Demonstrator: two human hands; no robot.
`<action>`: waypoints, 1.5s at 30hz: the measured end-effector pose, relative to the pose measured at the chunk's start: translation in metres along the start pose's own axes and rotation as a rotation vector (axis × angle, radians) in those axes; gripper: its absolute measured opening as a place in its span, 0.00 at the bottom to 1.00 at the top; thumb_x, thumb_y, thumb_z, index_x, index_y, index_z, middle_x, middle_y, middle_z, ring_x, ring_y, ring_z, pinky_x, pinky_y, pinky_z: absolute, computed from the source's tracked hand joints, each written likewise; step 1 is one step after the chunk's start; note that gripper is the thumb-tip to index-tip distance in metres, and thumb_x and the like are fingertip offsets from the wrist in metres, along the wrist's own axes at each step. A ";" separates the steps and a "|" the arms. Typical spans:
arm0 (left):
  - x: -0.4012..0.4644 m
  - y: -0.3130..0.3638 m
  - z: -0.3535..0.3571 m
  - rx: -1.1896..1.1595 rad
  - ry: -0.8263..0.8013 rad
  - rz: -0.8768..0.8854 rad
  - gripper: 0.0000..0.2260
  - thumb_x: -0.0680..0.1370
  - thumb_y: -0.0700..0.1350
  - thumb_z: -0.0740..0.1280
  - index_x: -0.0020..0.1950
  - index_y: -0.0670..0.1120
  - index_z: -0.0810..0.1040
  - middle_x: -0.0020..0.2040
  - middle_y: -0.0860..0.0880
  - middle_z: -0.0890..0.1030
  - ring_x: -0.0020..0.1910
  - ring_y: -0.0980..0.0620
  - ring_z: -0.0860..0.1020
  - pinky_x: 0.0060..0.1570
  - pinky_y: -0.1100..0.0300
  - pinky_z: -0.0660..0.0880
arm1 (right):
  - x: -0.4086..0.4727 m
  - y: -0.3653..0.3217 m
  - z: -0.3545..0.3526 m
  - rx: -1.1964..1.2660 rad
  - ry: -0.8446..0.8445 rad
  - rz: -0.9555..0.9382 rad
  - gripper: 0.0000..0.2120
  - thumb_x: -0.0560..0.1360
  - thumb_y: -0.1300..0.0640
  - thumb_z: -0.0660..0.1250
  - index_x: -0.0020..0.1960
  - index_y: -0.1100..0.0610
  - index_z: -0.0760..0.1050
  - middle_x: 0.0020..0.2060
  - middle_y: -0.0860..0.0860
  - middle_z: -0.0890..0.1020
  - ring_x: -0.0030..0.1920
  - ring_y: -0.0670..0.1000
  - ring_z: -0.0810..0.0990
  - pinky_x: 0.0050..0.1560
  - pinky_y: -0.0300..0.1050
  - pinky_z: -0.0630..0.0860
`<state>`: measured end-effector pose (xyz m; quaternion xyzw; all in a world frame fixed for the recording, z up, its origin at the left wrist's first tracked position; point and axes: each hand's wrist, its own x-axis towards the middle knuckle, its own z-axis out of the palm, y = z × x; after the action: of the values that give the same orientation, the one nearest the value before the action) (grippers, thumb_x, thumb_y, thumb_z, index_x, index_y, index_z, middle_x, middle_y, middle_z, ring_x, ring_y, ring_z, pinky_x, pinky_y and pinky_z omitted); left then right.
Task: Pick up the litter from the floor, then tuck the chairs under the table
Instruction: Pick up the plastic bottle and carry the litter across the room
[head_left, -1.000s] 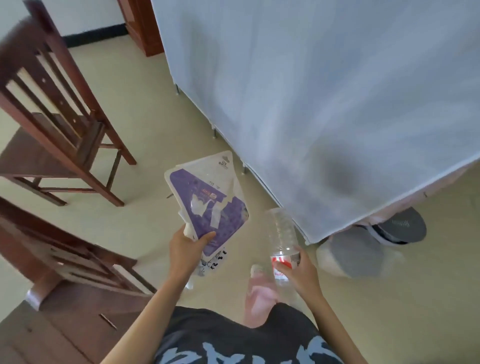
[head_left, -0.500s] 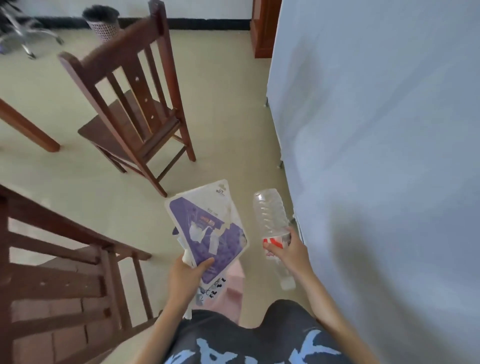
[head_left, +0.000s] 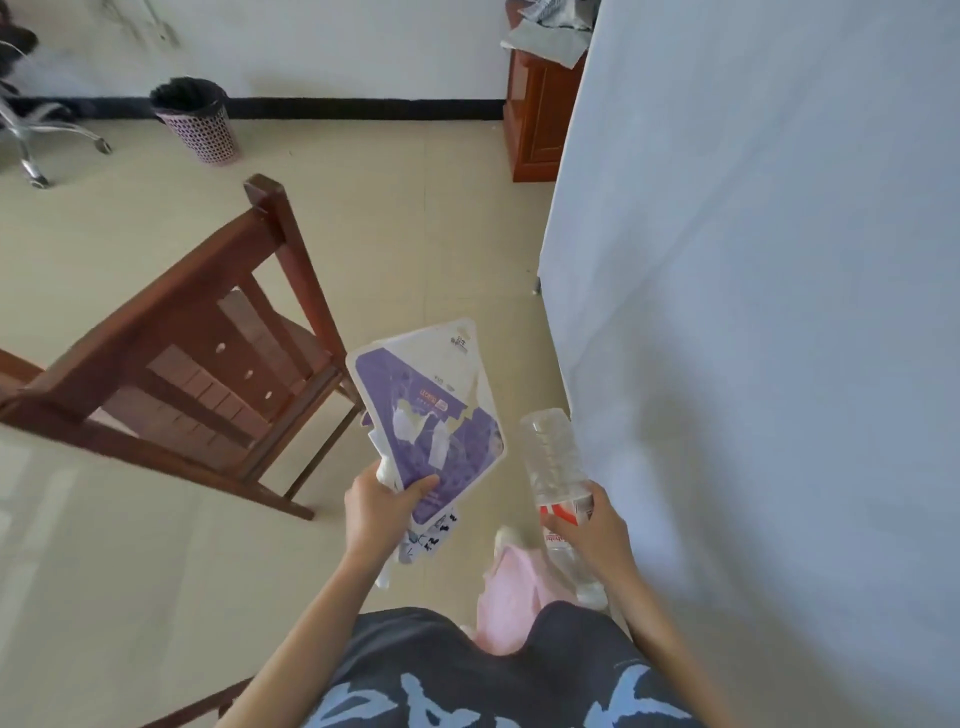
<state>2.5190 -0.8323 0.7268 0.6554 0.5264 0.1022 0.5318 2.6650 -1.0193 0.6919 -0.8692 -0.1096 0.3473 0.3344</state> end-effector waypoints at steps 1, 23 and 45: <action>0.020 0.011 0.006 -0.009 0.004 -0.003 0.09 0.68 0.47 0.75 0.44 0.48 0.79 0.38 0.48 0.83 0.37 0.47 0.82 0.39 0.50 0.80 | 0.021 -0.010 -0.004 -0.012 -0.010 -0.001 0.32 0.69 0.44 0.70 0.68 0.54 0.63 0.63 0.53 0.75 0.61 0.55 0.75 0.59 0.44 0.71; 0.378 0.166 0.010 -0.133 0.422 -0.254 0.12 0.68 0.45 0.75 0.48 0.43 0.80 0.39 0.48 0.81 0.39 0.47 0.81 0.36 0.57 0.76 | 0.448 -0.376 0.041 -0.269 -0.402 -0.340 0.36 0.66 0.49 0.75 0.69 0.57 0.63 0.62 0.56 0.75 0.61 0.55 0.75 0.58 0.45 0.70; 0.760 0.269 -0.163 -0.334 0.732 -0.415 0.11 0.66 0.44 0.76 0.45 0.43 0.81 0.37 0.46 0.83 0.36 0.47 0.81 0.35 0.56 0.76 | 0.729 -0.728 0.211 -0.469 -0.705 -0.478 0.35 0.67 0.50 0.75 0.68 0.58 0.64 0.61 0.56 0.75 0.60 0.55 0.74 0.57 0.42 0.68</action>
<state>2.8853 -0.0970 0.6866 0.3620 0.7765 0.3017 0.4183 3.0879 -0.0562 0.6709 -0.7011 -0.4883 0.4998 0.1423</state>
